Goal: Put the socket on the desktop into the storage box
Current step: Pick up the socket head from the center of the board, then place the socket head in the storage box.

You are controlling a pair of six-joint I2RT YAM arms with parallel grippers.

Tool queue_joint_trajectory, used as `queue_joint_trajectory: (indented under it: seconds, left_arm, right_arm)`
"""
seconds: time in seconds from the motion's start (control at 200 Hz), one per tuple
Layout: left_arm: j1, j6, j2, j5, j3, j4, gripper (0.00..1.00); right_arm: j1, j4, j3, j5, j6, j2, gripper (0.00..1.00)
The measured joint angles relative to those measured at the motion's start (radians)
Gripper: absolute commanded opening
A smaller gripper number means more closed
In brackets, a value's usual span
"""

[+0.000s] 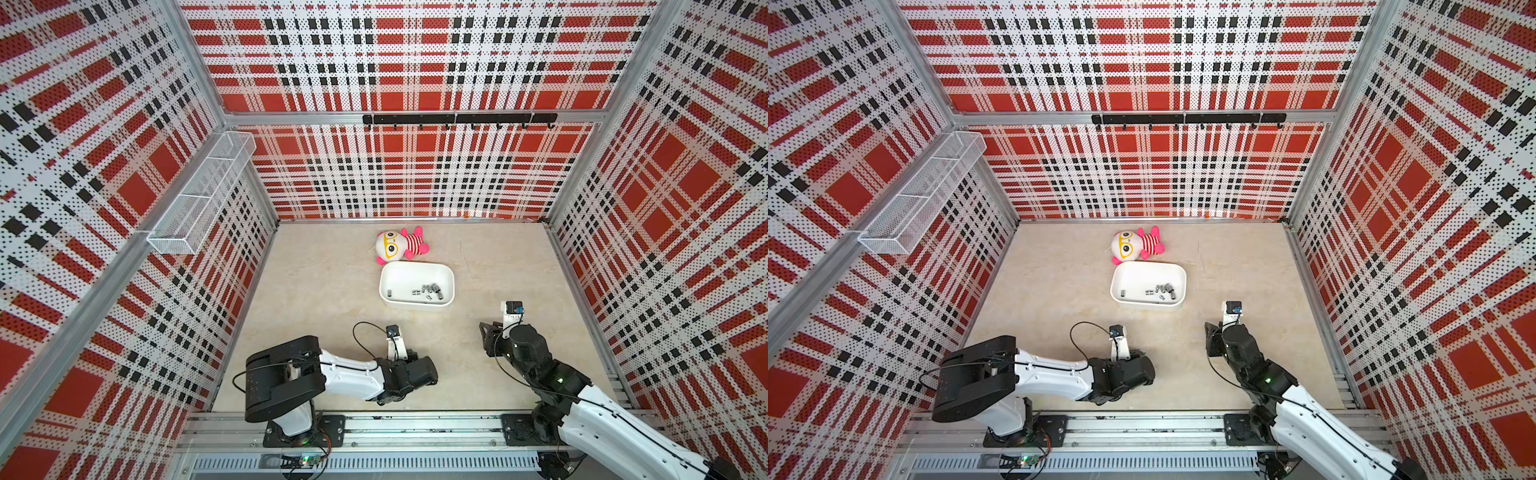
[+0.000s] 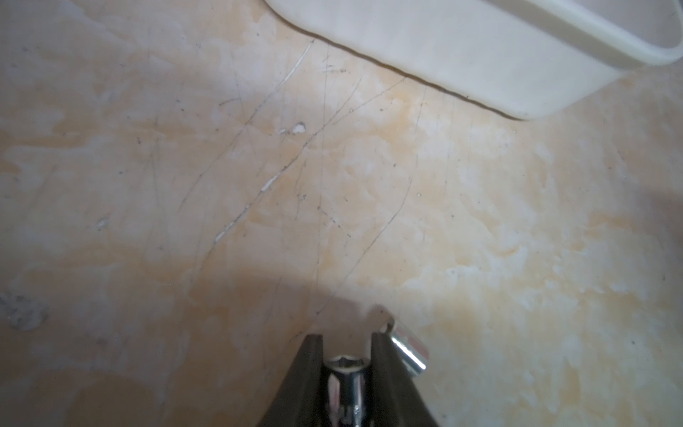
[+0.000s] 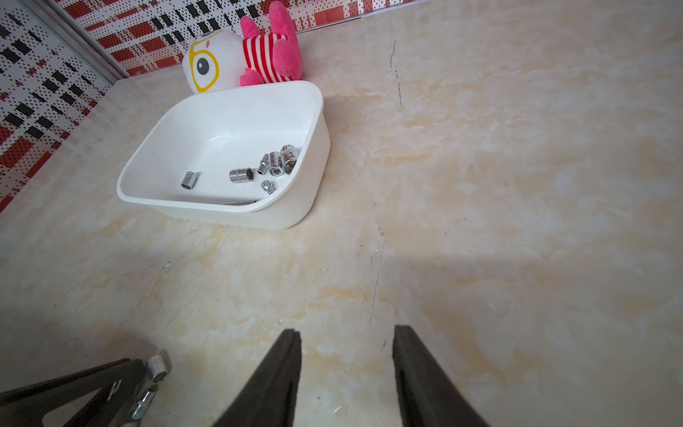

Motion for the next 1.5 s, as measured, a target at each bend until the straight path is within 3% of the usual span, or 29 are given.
queue_joint_trajectory:
  seconds: [0.296,0.551,0.726,0.862,1.077,1.232,1.498]
  left_arm:
    - [0.005,0.016,-0.024,0.007,-0.003,-0.027,0.10]
    - [0.016,0.116,-0.165,-0.021,0.017,-0.110,0.00]
    - [0.050,0.297,-0.275,-0.071,0.076,-0.076,0.00]
    - [0.150,0.487,-0.302,-0.050,0.089,0.079,0.00]
    - [0.386,0.699,-0.114,0.112,0.224,0.258,0.00]
    - [0.425,0.787,0.048,0.188,0.339,0.309,0.00]
    - [0.481,0.810,0.172,0.333,0.343,0.315,0.00]
  right_arm:
    - [0.000,0.000,0.000,0.000,0.000,0.000,0.46]
    - [0.000,0.000,0.000,0.000,0.000,0.004,0.47]
    - [0.000,0.002,0.000,-0.002,0.000,0.004,0.47]
    - [0.000,0.008,0.000,-0.005,0.000,0.004,0.47]
    - [0.000,0.021,0.000,-0.012,-0.001,0.018,0.47]
    - [0.000,0.022,0.000,-0.019,-0.001,0.022,0.48]
    - [0.000,0.023,0.000,-0.027,-0.002,0.026,0.48]
